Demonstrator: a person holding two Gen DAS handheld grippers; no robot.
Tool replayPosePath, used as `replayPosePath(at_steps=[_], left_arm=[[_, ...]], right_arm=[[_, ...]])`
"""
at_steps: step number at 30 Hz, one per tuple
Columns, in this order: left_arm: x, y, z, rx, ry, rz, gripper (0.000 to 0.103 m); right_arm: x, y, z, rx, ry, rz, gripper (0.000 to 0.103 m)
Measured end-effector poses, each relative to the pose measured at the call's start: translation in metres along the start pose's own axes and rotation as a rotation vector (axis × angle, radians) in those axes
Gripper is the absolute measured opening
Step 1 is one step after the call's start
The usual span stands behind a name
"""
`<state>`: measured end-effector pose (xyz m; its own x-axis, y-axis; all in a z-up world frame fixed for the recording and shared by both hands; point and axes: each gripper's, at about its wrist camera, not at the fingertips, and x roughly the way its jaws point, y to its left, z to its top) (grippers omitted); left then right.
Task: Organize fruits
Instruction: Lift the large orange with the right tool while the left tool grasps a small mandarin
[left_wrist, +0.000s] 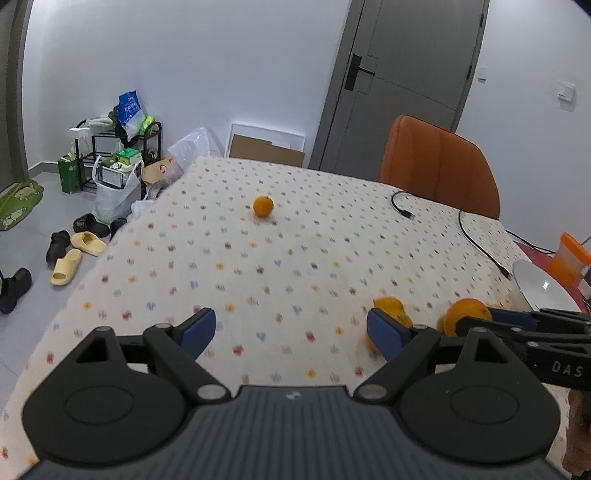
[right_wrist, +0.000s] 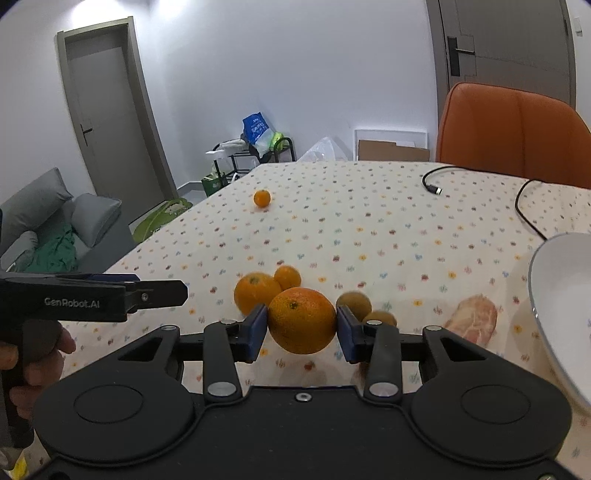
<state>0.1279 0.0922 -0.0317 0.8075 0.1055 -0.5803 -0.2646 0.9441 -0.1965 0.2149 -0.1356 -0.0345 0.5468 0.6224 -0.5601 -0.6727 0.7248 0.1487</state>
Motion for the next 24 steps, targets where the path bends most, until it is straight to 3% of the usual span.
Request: replayPosePath(at_steps=[15,24], left_arm=[[0.046,0.004,0.046,0.052,-0.029,0.045,0.085],[0.078,0.005,0.065,0.074,-0.036,0.088,0.069]], right_arm=[[0.02,-0.02,0.034,0.001,-0.025,-0.021,0.038],[0.043,-0.03,0.059,0.013,-0.031,-0.034,0.038]])
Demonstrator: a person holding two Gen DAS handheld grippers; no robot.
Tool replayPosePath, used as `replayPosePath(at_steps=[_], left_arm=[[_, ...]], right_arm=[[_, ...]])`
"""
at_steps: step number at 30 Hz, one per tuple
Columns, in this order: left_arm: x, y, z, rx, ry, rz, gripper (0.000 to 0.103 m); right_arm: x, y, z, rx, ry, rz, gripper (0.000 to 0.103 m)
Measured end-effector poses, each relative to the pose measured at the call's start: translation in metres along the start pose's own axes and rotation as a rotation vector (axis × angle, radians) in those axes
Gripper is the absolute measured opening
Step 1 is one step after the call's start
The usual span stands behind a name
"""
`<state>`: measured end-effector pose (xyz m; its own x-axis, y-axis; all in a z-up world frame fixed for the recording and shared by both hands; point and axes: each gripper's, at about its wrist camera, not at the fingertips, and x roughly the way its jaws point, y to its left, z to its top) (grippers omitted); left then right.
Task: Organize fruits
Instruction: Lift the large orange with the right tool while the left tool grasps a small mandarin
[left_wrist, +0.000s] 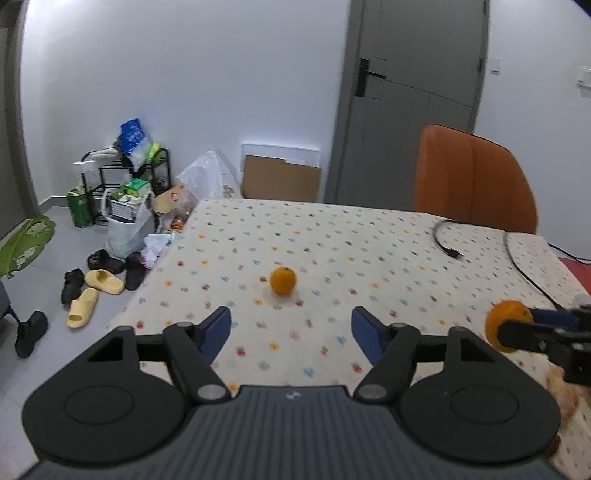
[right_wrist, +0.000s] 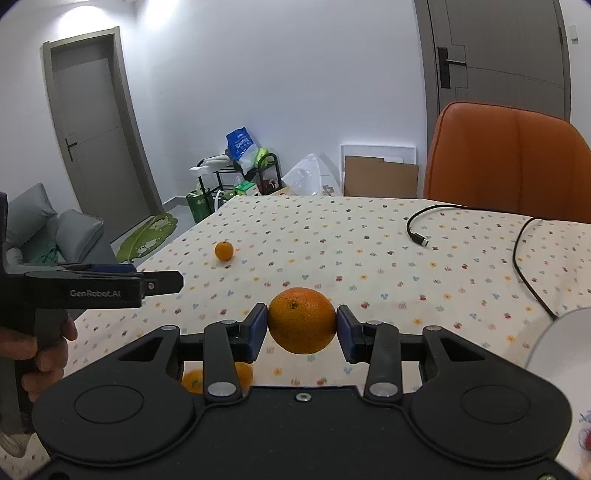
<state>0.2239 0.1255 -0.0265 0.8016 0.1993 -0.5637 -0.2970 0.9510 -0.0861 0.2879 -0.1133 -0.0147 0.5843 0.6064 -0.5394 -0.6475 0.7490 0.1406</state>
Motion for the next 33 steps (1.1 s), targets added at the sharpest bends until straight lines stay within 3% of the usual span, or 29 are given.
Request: replayPosePath(at_steps=[4,16,23,27,33], left_arm=[[0.015,0.003,0.006,-0.005,0.016,0.006,0.06],[0.049,-0.003,0.012,0.017,0.029,0.013,0.051],[0.068,-0.004,0.015,0.019,0.033,0.037,0.04],[0.08,-0.003,0.015,0.006,0.049,0.052,0.022],[0.075,-0.004,0.011,-0.001,0.033,0.042,0.021]], right_arm=[[0.012,-0.004,0.005,0.015,0.002,-0.006,0.038],[0.039,-0.017,0.01,0.069,0.02,-0.055,0.038],[0.052,-0.025,0.017,0.092,0.018,-0.099,0.038],[0.056,-0.028,0.02,0.11,0.015,-0.129,0.038],[0.059,-0.032,0.025,0.131,-0.002,-0.168,0.038]])
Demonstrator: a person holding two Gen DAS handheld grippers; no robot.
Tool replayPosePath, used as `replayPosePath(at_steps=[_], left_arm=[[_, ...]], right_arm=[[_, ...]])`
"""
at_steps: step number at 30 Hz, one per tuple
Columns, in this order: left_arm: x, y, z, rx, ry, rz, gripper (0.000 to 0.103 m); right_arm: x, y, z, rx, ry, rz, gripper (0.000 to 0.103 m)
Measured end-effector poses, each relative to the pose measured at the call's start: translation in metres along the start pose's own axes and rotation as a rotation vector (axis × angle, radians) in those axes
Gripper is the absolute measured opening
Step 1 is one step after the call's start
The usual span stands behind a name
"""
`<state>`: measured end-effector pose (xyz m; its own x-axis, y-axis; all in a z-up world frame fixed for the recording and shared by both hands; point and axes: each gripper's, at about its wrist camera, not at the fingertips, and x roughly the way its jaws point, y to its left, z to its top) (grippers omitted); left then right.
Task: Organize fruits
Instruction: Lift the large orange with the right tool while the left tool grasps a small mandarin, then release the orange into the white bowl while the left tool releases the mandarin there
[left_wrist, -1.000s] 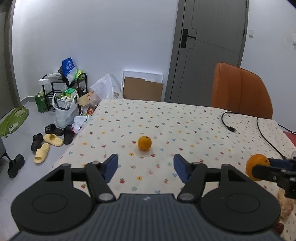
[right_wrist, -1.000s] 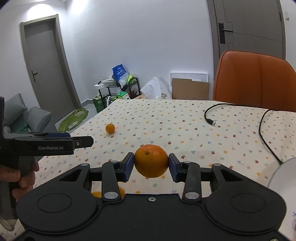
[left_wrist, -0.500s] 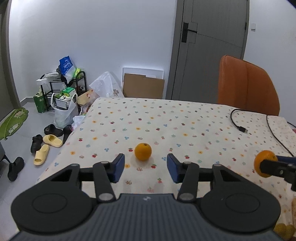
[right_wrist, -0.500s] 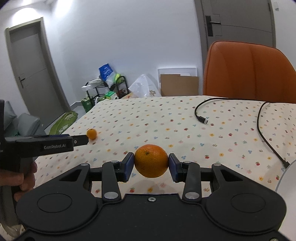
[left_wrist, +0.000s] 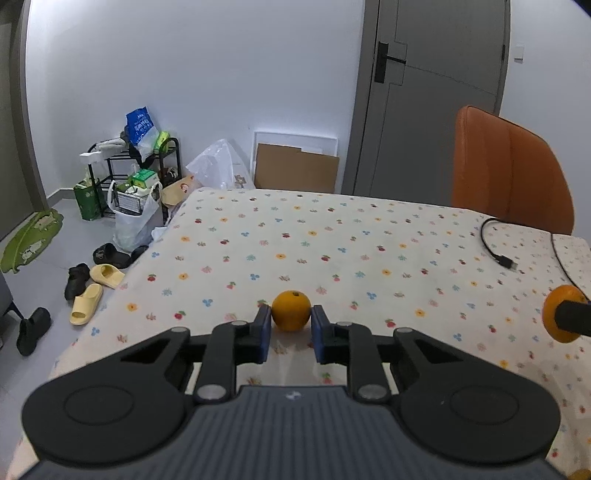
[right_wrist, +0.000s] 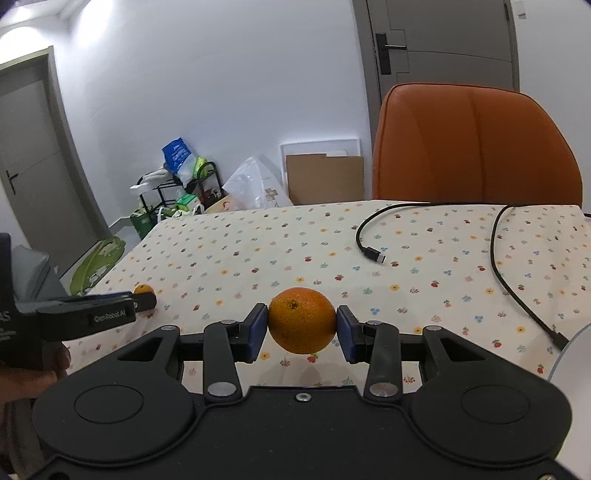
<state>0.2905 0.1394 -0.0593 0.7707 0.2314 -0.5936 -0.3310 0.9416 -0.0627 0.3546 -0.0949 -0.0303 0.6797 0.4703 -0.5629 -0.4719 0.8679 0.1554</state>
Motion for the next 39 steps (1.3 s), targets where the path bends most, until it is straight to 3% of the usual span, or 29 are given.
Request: replayPosePath(at_steps=[12,23,39], left_arm=[[-0.05,-0.026,-0.004,0.016,-0.043,-0.066,0.021],[-0.091,-0.067,-0.013,0.046,-0.08,-0.135,0.021],[-0.127,-0.134,-0.031,0.079,-0.102,-0.245,0.021]], right_arm=[[-0.017,-0.003,-0.002,0.016,-0.014,-0.001,0.038],[-0.06,-0.012,-0.011,0.018,-0.049,-0.016,0.038],[-0.121,-0.06,-0.033,0.059,-0.089,-0.092,0.038]])
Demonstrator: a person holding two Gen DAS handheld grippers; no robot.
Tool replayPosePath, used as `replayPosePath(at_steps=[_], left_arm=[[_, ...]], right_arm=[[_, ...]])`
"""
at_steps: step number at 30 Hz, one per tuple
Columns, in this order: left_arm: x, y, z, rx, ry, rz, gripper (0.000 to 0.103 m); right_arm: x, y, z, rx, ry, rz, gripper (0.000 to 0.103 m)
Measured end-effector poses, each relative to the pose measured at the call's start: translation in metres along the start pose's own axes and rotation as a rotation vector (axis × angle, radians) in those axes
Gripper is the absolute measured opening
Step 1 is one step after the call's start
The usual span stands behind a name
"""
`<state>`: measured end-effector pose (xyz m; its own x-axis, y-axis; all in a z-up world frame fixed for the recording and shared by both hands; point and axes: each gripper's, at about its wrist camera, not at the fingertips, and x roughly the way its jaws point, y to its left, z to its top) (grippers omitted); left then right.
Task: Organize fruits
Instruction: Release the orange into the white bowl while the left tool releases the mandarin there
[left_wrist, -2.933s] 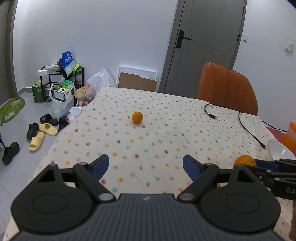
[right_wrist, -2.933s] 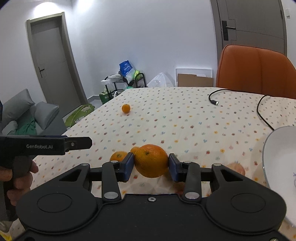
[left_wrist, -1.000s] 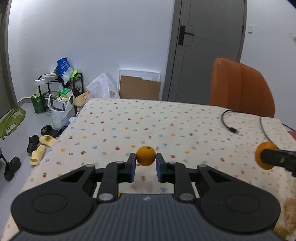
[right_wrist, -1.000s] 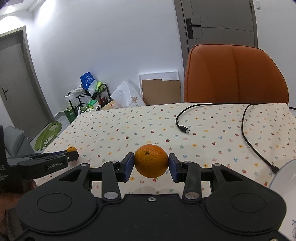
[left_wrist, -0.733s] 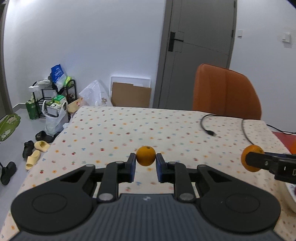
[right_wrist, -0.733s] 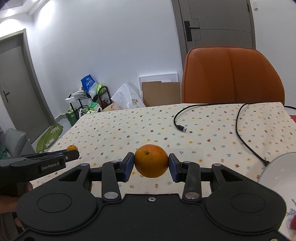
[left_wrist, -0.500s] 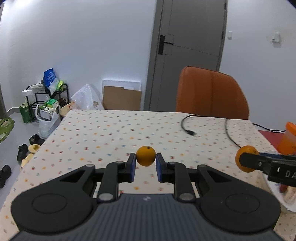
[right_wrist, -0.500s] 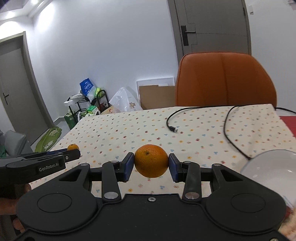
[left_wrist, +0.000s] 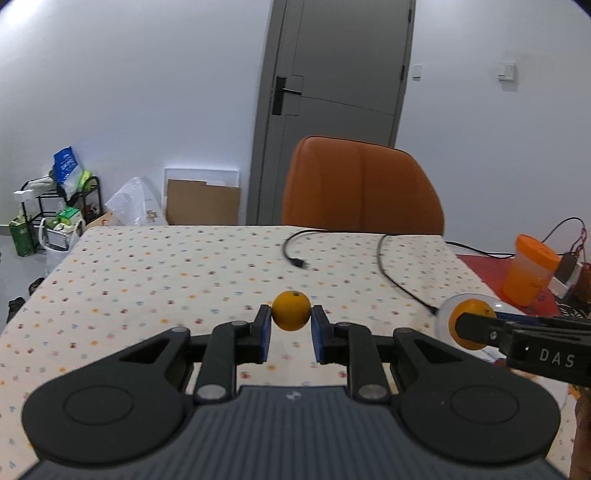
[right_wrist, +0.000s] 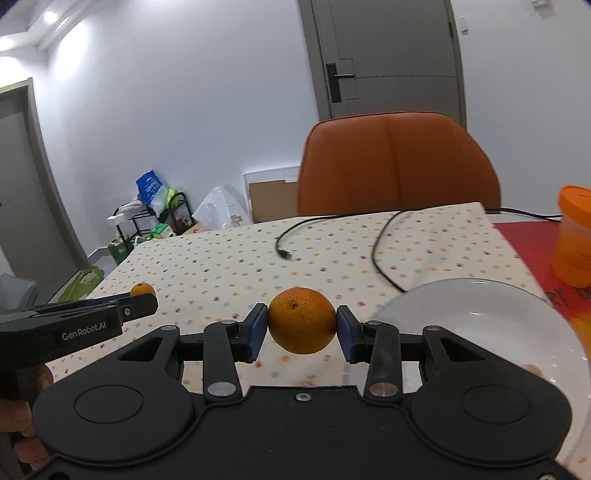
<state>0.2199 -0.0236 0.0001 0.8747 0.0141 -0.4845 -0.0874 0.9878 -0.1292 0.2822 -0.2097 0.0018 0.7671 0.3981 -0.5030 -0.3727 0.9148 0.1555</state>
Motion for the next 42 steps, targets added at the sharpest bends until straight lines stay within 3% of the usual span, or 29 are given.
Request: replayPosePath(at_steps=[21,31,42], left_arm=[[0.007,-0.078,-0.013,0.054,0.025,-0.077,0.021],[0.013,-0.123,-0.023,0.057,0.04,-0.158,0.021],[0.027,-0.145,-0.032,0.067,0.081,-0.18,0.021]], right_arm=[[-0.03,-0.075,-0.011,0.079,-0.018,-0.062,0.039],[-0.032,-0.109,-0.02,0.105,-0.015,-0.111,0.039],[-0.031,-0.133,-0.034,0.161,-0.027,-0.128,0.042]])
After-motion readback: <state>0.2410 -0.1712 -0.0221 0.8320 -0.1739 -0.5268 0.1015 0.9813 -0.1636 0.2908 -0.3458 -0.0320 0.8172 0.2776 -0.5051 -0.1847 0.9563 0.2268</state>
